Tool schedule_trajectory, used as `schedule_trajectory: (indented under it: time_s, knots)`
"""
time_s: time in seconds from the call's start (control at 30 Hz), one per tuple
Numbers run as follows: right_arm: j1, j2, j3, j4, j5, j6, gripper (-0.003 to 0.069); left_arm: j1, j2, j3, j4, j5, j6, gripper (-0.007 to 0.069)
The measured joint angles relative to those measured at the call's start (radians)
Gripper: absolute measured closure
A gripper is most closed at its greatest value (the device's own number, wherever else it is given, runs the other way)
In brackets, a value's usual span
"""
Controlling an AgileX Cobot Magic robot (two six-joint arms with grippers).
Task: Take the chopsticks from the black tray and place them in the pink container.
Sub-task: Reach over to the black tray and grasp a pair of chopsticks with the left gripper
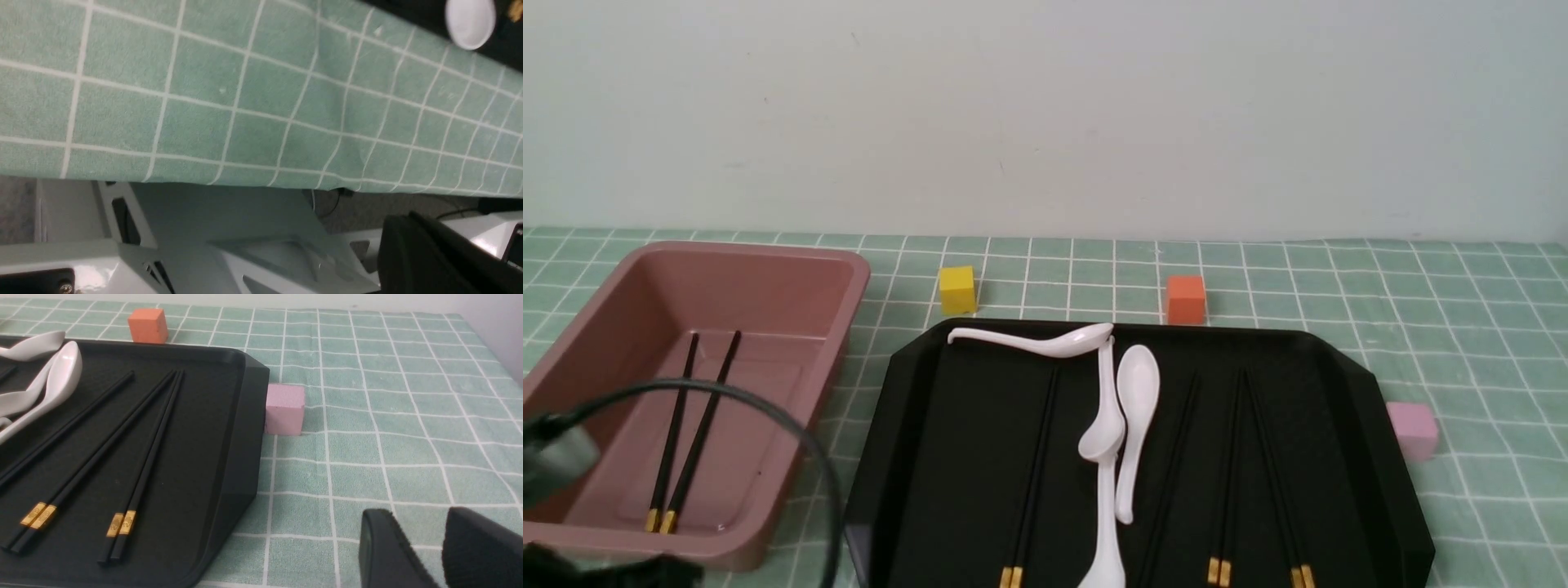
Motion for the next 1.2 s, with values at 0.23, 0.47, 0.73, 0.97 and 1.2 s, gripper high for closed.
schedule_trajectory:
  time_s: [0.23,0.47,0.73,0.97,1.2]
  knots:
    - [0.000,0.000,0.000,0.000,0.000,0.000,0.0419,-0.126,0.127,-0.071,0.000,-0.077,-0.071,0.0637]
    - [0.000,0.000,0.000,0.000,0.000,0.000,0.0419,-0.400,0.325,-0.246,0.283,-0.100,-0.331,0.0636]
    - [0.000,0.000,0.000,0.000,0.000,0.000,0.0419,-0.618,0.636,-0.460,0.458,-0.179,-0.459,0.0536]
    - [0.000,0.000,0.000,0.000,0.000,0.000,0.0419,-0.658,0.799,-0.562,0.490,-0.316,-0.465,0.0321]
    - [0.000,0.000,0.000,0.000,0.000,0.000,0.0419,-0.658,0.906,-0.586,0.533,-0.382,-0.417,0.0244]
